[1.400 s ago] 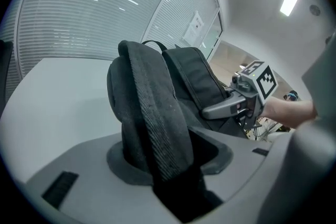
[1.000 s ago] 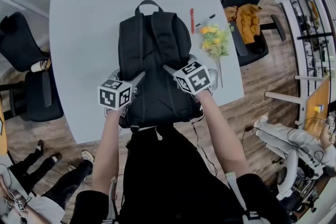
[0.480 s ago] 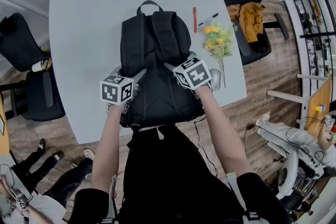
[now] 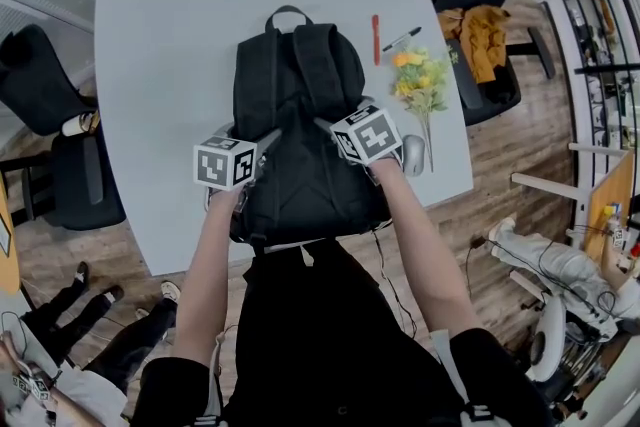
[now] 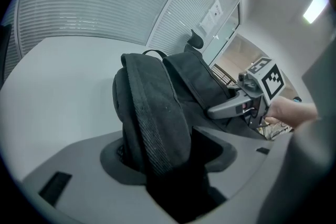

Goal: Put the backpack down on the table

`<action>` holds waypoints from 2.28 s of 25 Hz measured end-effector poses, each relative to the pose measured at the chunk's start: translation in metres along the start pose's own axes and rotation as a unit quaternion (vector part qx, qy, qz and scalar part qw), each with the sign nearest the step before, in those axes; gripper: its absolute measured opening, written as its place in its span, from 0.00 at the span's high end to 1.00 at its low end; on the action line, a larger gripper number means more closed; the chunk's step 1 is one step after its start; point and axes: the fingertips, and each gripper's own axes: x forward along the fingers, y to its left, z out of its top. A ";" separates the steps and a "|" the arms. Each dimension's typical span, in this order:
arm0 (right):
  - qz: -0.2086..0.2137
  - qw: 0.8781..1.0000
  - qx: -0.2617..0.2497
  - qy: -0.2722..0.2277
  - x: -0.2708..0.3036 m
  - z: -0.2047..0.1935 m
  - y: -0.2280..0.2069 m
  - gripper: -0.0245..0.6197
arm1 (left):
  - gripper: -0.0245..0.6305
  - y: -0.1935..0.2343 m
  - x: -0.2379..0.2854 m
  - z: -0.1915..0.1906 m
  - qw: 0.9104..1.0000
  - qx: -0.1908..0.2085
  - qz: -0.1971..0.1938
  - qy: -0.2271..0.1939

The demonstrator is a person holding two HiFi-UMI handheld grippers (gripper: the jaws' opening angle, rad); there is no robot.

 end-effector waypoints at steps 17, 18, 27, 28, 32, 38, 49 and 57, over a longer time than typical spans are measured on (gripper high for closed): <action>-0.024 0.999 0.022 0.013 0.014 0.000 -0.015 0.42 | 0.49 0.019 0.010 -0.002 0.999 -0.025 0.011 0.016; -0.025 0.999 0.022 0.013 0.014 0.000 -0.016 0.41 | 0.48 0.020 0.010 -0.002 0.999 -0.026 0.012 0.016; -0.034 0.999 0.031 0.011 0.009 0.001 -0.019 0.34 | 0.42 0.021 0.006 -0.003 0.999 -0.024 0.030 0.010; -0.033 0.999 0.029 0.011 0.008 0.001 -0.018 0.31 | 0.40 0.021 0.005 -0.002 0.999 -0.022 0.035 0.007; -0.035 0.999 0.026 0.016 0.000 0.001 -0.017 0.22 | 0.33 0.022 -0.005 0.000 0.998 -0.028 0.054 -0.010; -0.054 0.998 0.008 0.018 -0.013 -0.004 -0.015 0.13 | 0.28 0.017 -0.020 -0.007 0.996 -0.026 0.077 -0.026; -0.077 0.996 -0.024 -0.030 -0.052 0.003 -0.003 0.10 | 0.25 -0.004 -0.060 -0.001 0.991 -0.009 0.116 -0.070; -0.066 0.994 -0.032 -0.076 -0.095 -0.014 0.016 0.13 | 0.25 -0.055 -0.089 0.013 0.986 0.021 0.112 -0.121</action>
